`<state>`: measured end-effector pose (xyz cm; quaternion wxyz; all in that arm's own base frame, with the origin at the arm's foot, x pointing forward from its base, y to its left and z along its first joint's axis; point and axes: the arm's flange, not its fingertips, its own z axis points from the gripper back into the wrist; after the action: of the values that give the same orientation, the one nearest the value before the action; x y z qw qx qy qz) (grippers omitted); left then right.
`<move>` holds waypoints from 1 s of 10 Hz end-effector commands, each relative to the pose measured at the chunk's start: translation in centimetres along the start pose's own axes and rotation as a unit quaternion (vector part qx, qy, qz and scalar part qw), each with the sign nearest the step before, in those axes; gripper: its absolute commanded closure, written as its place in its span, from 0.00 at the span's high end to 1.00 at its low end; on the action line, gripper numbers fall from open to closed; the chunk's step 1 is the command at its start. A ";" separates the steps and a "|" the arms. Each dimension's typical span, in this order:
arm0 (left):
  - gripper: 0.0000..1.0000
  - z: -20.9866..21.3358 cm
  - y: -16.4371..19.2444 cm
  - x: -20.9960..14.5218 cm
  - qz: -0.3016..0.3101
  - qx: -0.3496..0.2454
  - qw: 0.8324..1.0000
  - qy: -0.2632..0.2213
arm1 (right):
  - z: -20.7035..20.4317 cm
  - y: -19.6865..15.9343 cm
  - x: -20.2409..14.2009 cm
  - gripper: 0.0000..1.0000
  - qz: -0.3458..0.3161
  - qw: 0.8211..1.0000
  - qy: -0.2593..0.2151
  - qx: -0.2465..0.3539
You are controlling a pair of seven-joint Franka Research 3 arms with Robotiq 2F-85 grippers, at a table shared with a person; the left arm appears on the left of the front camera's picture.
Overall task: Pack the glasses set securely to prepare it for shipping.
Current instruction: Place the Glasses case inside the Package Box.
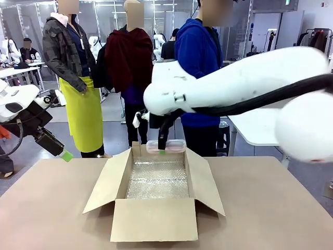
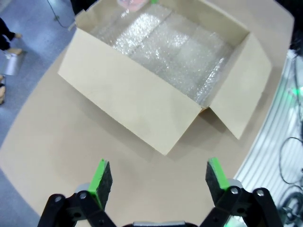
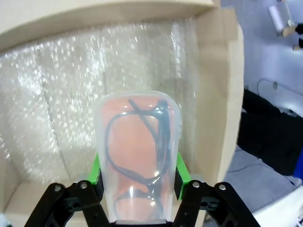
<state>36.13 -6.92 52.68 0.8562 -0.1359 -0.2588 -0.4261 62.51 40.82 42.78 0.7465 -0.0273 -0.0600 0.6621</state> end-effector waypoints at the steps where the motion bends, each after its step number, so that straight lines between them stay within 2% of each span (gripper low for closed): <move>1: 1.00 0.2 0.2 -0.1 -0.007 -0.011 1.000 -0.007 | -1.5 -2.4 2.7 0.48 -0.006 1.000 0.010 0.005; 3: 1.00 0.2 0.2 -0.1 -0.007 -0.011 1.000 -0.007 | -5.6 -3.2 2.6 0.48 -0.019 0.999 0.004 0.035; 6: 1.00 0.2 0.2 -0.1 -0.007 -0.011 1.000 -0.007 | -8.3 -3.0 2.0 0.48 -0.014 0.998 -0.005 0.059; 7: 1.00 0.2 0.2 -0.1 -0.007 -0.011 1.000 -0.007 | -8.9 -3.0 1.8 0.74 -0.011 0.998 -0.003 0.065; 8: 1.00 0.2 0.2 -0.1 -0.007 -0.011 1.000 -0.007 | -9.0 -2.9 1.7 0.92 -0.010 0.998 -0.001 0.065; 9: 1.00 0.2 0.2 -0.1 -0.007 -0.011 1.000 -0.007 | -9.1 -3.1 2.6 1.00 -0.007 0.998 -0.003 0.060; 10: 1.00 0.2 0.2 -0.1 -0.007 -0.011 1.000 -0.007 | -9.0 -3.1 3.1 1.00 -0.008 0.998 -0.005 0.062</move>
<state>36.13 -6.92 52.68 0.8562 -0.1358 -0.2588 -0.4260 65.90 42.33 33.82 0.7565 0.0093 -0.0256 0.6534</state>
